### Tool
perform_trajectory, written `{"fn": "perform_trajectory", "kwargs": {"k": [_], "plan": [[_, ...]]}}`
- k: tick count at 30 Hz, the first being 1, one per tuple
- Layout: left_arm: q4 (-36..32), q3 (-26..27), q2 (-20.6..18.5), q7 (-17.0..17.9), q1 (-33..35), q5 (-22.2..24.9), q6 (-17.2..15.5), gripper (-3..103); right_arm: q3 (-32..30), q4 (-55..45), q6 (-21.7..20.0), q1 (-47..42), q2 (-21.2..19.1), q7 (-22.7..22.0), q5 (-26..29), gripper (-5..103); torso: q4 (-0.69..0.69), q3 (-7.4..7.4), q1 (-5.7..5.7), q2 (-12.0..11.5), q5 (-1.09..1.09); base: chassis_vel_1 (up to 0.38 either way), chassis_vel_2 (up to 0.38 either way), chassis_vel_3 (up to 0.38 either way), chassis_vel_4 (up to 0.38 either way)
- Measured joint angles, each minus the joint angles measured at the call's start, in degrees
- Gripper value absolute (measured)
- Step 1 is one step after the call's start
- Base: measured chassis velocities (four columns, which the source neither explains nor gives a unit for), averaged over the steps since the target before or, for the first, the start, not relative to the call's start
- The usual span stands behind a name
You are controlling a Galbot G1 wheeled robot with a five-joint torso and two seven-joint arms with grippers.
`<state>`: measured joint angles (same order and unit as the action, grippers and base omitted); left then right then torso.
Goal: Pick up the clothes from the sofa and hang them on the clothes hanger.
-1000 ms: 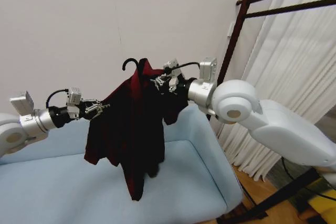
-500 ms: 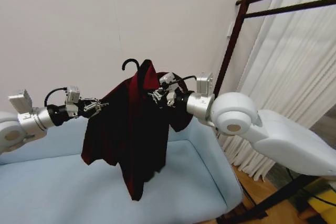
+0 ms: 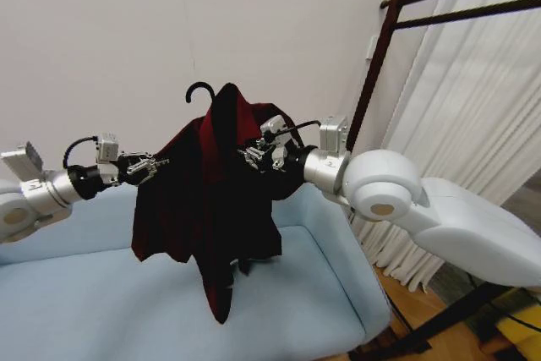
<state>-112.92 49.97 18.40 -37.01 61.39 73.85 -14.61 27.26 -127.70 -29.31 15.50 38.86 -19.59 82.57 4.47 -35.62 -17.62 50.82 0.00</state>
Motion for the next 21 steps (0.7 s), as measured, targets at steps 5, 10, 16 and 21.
{"fn": "perform_trajectory", "kwargs": {"k": [5, 10, 16, 21], "plan": [[0.17, -0.15, 0.64, 1.36, 0.20, -0.49, 0.59, 2, -0.08, -2.52, -0.09, 0.37, -1.11, -0.66, 1.59, 58, -0.01, 0.00, 0.00, 0.00, 0.00, 0.000, 0.000, 0.000, 0.000], [0.32, -0.18, 0.90, 2.22, 0.08, -0.58, 0.70, 2, 0.11, -5.47, -0.44, 0.42, -1.54, -2.18, 3.04, 69, -0.01, 0.00, 0.00, 0.00, 0.00, 0.000, 0.000, 0.000, 0.000], [2.07, 0.21, 0.94, -1.75, 0.14, -2.23, 0.91, 2, -0.92, -2.82, -0.46, 2.17, -2.69, -0.22, 3.61, 90, -0.01, 0.00, 0.00, 0.00, 0.01, 0.000, 0.000, 0.000, 0.000], [3.36, 0.09, 1.19, -3.81, 0.41, -4.77, 1.63, 2, -1.09, 2.57, -0.28, 6.12, -4.30, 9.97, 4.56, 100, -0.01, 0.00, 0.00, 0.00, -0.01, 0.000, 0.000, 0.000, 0.000]]}}
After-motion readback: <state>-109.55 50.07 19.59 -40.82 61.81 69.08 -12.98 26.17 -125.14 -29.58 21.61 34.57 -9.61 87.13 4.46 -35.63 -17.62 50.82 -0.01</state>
